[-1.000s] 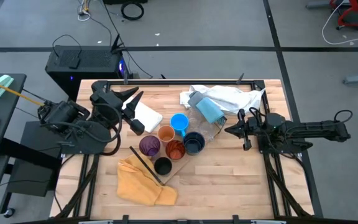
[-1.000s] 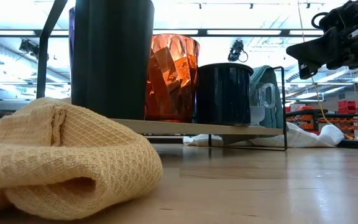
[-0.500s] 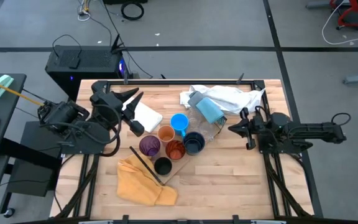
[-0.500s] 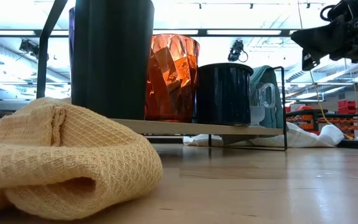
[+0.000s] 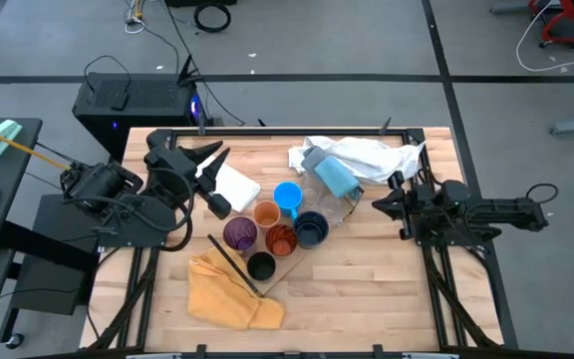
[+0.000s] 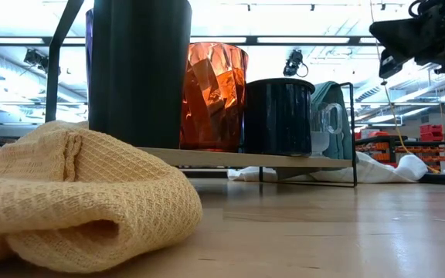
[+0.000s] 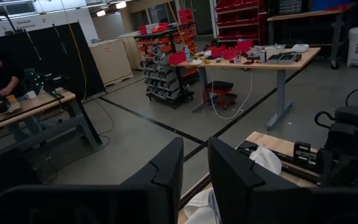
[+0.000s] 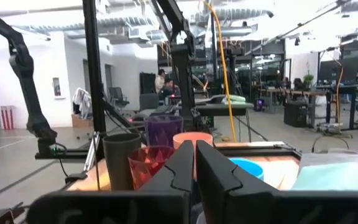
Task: Stack small to large cups/mugs on shelf
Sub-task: Return to Home Position
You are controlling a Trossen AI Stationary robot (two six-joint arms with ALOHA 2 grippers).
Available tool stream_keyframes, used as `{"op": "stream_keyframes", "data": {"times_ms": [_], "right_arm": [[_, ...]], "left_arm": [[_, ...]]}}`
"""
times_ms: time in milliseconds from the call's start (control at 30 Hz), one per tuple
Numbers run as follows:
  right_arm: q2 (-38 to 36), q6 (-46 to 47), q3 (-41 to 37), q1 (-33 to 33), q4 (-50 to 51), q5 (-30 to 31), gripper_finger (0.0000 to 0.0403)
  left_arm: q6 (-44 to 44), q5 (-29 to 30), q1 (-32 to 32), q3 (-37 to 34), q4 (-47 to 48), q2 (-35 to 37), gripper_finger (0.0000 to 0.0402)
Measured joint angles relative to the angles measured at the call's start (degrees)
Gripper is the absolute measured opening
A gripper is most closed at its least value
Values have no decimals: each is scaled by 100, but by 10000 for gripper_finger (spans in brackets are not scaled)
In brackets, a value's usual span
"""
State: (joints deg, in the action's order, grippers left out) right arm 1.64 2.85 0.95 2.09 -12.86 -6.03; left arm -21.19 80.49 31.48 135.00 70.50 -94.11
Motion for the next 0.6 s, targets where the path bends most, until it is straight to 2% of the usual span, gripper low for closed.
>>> {"op": "stream_keyframes", "data": {"times_ms": [600], "right_arm": [[-95, 0, -2, 0, 2, 0, 23]], "left_arm": [[-4, 0, 0, -2, -55, 2, 78]]}}
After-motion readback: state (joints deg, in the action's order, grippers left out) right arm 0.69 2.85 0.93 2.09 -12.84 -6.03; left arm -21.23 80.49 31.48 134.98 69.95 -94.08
